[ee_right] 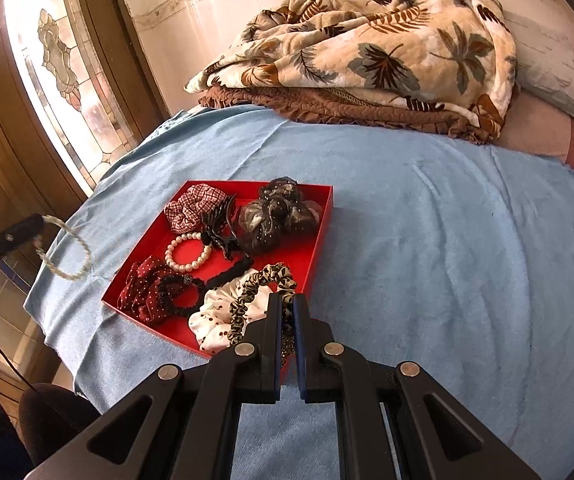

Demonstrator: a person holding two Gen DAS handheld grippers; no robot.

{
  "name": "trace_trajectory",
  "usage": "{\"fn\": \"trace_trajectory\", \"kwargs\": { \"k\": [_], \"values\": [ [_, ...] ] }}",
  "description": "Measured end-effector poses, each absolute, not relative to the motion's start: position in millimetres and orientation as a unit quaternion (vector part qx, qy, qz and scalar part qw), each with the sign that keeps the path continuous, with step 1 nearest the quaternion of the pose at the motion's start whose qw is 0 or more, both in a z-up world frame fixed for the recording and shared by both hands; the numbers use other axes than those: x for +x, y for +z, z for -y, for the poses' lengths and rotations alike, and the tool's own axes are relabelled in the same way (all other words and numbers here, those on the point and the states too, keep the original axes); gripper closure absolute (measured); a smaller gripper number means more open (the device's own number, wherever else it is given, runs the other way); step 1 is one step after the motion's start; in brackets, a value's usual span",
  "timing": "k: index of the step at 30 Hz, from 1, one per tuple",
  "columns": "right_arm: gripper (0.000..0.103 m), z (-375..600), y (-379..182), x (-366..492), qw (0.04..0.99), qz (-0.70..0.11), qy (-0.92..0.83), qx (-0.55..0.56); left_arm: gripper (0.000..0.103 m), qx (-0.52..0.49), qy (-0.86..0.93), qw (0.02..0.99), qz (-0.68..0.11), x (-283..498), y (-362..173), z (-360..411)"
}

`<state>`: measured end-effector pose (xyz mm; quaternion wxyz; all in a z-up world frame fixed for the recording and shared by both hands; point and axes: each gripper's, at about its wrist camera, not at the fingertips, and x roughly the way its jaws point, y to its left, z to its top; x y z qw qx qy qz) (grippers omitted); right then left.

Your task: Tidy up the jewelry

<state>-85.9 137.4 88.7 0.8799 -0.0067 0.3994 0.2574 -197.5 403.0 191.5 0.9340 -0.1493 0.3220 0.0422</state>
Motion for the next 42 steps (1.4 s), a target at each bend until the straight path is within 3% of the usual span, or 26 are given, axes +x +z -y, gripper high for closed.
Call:
{"fn": "trace_trajectory", "kwargs": {
  "k": [6, 13, 29, 42],
  "values": [
    [0.097, -118, 90, -89, 0.882, -0.397, 0.254, 0.011, 0.097, -0.185, 0.001, 0.933, -0.309, -209, 210, -409],
    [0.097, -88, 91, -89, 0.89, -0.389, 0.234, 0.029, 0.097, -0.135, 0.015, 0.937, -0.32, -202, 220, -381],
    [0.097, -70, 92, -93, 0.898, -0.385, 0.21, 0.019, 0.097, -0.054, 0.02, 0.94, -0.335, -152, 200, -314],
    [0.097, -107, 93, -84, 0.89, -0.396, 0.225, 0.0, 0.097, -0.044, 0.013, 0.935, -0.351, -113, 173, -315]
  ]
}}
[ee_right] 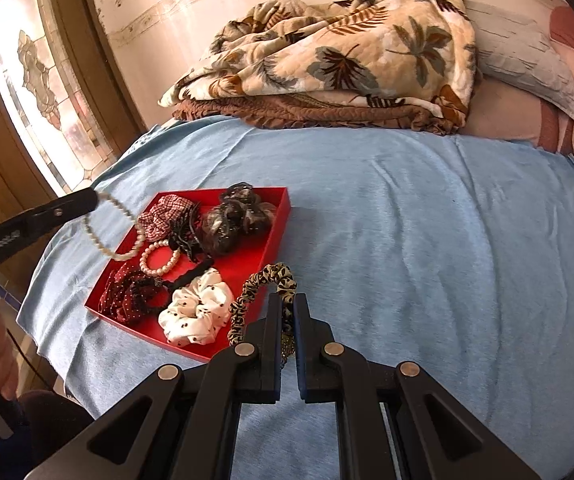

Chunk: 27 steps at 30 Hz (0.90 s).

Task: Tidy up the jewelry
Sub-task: 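Lower the bead bracelet toward the tray with the left tool while the right tool brings the gold one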

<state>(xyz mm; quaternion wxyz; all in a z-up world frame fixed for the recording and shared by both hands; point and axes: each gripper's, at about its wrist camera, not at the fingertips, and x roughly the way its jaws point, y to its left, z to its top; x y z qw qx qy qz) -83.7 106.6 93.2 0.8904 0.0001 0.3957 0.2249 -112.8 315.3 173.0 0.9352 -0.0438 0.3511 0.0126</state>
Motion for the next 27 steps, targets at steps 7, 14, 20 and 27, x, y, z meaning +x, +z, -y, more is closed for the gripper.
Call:
{"fn": "trace_trajectory", "kwargs": {
  "k": [7, 14, 20, 27],
  "values": [
    [0.097, -129, 94, -74, 0.89, -0.395, 0.227, -0.012, 0.097, -0.032, 0.035, 0.934, -0.354, -106, 157, -326],
    [0.097, -157, 94, -67, 0.893, -0.396, 0.209, -0.058, 0.097, -0.035, 0.067, 0.934, -0.35, -106, 147, -348],
    [0.097, -181, 93, -61, 0.896, -0.39, 0.171, -0.123, 0.097, -0.049, 0.085, 0.932, -0.348, -104, 142, -366],
    [0.097, -195, 90, -54, 0.894, -0.392, 0.149, -0.158, 0.097, -0.047, 0.111, 0.931, -0.345, -104, 138, -378]
  ]
}}
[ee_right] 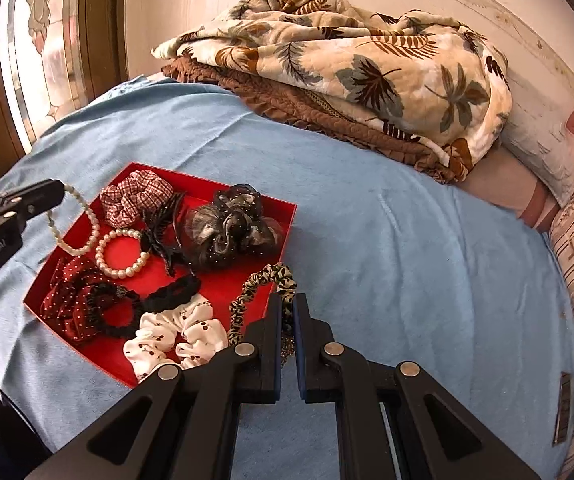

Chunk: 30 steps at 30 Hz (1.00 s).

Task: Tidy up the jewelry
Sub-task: 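Lower the bead bracelet toward the tray with the left tool while the right tool brings the gold one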

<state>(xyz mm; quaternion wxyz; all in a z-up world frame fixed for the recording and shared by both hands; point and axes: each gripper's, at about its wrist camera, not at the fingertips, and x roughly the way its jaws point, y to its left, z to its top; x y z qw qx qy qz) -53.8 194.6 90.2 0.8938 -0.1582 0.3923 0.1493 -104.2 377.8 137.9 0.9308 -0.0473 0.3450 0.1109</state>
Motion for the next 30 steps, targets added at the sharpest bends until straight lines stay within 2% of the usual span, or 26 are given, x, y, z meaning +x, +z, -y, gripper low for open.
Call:
{"fn": "trace_trajectory", "kwargs": {
  "k": [21, 30],
  "values": [
    [0.097, -200, 82, -48, 0.894, -0.386, 0.153, -0.171, 0.097, -0.048, 0.097, 0.927, -0.358, -94, 130, -373],
    [0.097, -189, 79, -36, 0.888, -0.403, 0.204, -0.089, 0.097, -0.093, 0.025, 0.92, -0.38, -89, 121, -368]
  ]
}}
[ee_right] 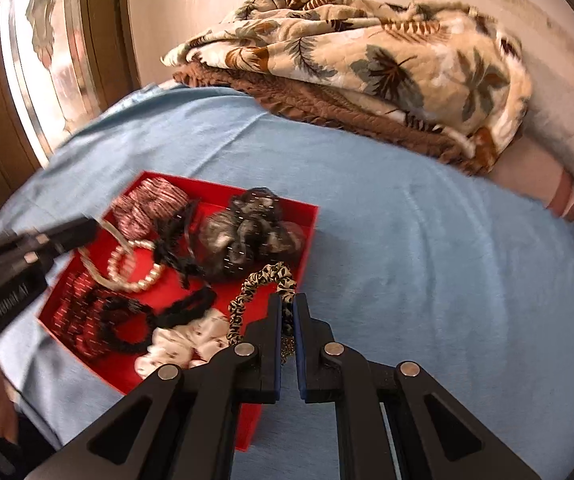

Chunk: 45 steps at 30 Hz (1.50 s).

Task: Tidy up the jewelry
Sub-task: 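Lower the bead bracelet toward the tray with the left tool while the right tool brings the gold one, then open the left tool to drop the bead bracelet while the right tool releases the gold one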

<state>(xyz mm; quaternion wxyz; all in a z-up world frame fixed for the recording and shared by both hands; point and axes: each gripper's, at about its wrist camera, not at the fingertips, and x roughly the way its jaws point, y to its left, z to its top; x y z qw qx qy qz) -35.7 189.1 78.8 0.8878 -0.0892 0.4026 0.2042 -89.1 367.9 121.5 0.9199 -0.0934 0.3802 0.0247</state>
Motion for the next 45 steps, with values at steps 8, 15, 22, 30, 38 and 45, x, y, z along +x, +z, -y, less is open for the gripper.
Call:
{"fn": "trace_trajectory", "kwargs": {
  "k": [8, 15, 22, 30, 38, 45],
  "values": [
    [0.097, -189, 75, -31, 0.885, -0.404, 0.223, -0.063, 0.097, -0.141, -0.032, 0.913, -0.381, -87, 119, -368],
    [0.097, -196, 72, -23, 0.881, -0.407, 0.231, -0.063, 0.097, -0.118, -0.006, 0.912, -0.392, -83, 112, -366],
    [0.097, -204, 64, -15, 0.878, -0.413, 0.23, -0.075, 0.097, -0.083, 0.025, 0.911, -0.403, -76, 105, -364],
    [0.097, -210, 54, -5, 0.878, -0.416, 0.222, -0.087, 0.097, -0.065, 0.032, 0.91, -0.409, -74, 101, -361],
    [0.097, -209, 48, 2, 0.877, -0.422, 0.213, -0.088, 0.097, -0.057, 0.037, 0.907, -0.416, -71, 96, -359],
    [0.097, -207, 45, 7, 0.876, -0.427, 0.207, -0.085, 0.097, -0.061, 0.026, 0.905, -0.42, -70, 93, -356]
  ]
}}
